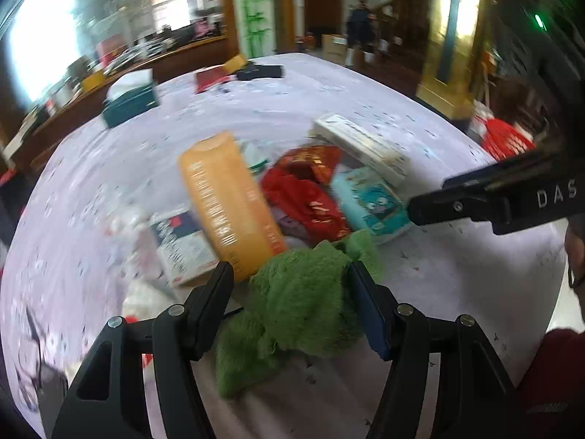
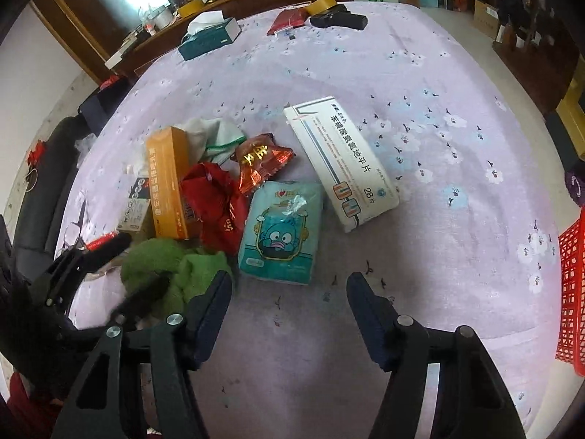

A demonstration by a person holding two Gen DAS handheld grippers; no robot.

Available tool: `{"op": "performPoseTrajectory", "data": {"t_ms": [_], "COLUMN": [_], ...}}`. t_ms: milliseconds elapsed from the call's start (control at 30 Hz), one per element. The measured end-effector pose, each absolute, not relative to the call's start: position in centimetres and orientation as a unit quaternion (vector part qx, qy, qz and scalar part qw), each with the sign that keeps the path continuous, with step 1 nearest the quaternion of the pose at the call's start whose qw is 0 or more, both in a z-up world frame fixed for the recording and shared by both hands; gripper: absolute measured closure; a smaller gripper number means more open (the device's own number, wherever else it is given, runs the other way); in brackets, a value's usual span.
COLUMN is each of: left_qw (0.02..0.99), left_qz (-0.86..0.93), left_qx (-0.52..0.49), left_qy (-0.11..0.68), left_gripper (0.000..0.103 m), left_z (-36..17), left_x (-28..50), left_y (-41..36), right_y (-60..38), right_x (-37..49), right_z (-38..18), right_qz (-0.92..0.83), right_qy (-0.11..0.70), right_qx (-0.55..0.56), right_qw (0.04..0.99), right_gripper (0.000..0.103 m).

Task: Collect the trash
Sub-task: 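Grasp the green towel with the left gripper while the right gripper grasps the blue tissue pack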

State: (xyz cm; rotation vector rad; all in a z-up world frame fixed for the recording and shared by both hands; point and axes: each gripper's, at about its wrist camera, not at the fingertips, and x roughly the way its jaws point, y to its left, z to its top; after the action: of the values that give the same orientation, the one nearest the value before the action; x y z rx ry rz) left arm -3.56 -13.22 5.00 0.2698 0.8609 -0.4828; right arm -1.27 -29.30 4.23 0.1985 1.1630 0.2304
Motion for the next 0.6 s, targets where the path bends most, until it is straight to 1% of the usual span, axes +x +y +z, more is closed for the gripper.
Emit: {"op": "performPoseTrajectory", "data": {"t_ms": [100, 200, 400, 433, 533, 600], "left_qw": [0.86, 0.851, 0.849, 0.848, 0.848, 0.848], "left_qz": [-0.256, -0.266, -0.26, -0.26, -0.259, -0.259], "left_qx": [0.154, 0.177, 0.186, 0.184, 0.181, 0.173], "left_qy": [0.413, 0.416, 0.421, 0.422, 0.426, 0.429], "left_gripper": [0.037, 0.037, 0.037, 0.038, 0.046, 0.049], "left_z": [4.4, 3.5, 2.5, 2.5, 2.2, 2.1], "left_x": [-3.7, -3.6, -3.0, -2.9, -2.5, -2.2], "left_y": [-14.7, -16.1, -17.5, -17.5, -17.7, -17.7], "right_y": [-29.3, -30.1, -32.3, -32.8, -34.5, -35.7], "right_x": [-1.4, -1.8, -3.1, -3.4, -4.7, -5.7], "right_z": [4.6, 5.3, 7.3, 7.8, 9.4, 10.3], "right_qz": [0.1, 0.086, 0.059, 0.055, 0.035, 0.026], "right_qy": [0.544, 0.537, 0.514, 0.509, 0.493, 0.489], "right_qx": [0.09, 0.097, 0.101, 0.102, 0.103, 0.108], "right_qw": [0.828, 0.834, 0.85, 0.853, 0.863, 0.865], "right_gripper": [0.033, 0.033, 0.033, 0.033, 0.033, 0.033]}}
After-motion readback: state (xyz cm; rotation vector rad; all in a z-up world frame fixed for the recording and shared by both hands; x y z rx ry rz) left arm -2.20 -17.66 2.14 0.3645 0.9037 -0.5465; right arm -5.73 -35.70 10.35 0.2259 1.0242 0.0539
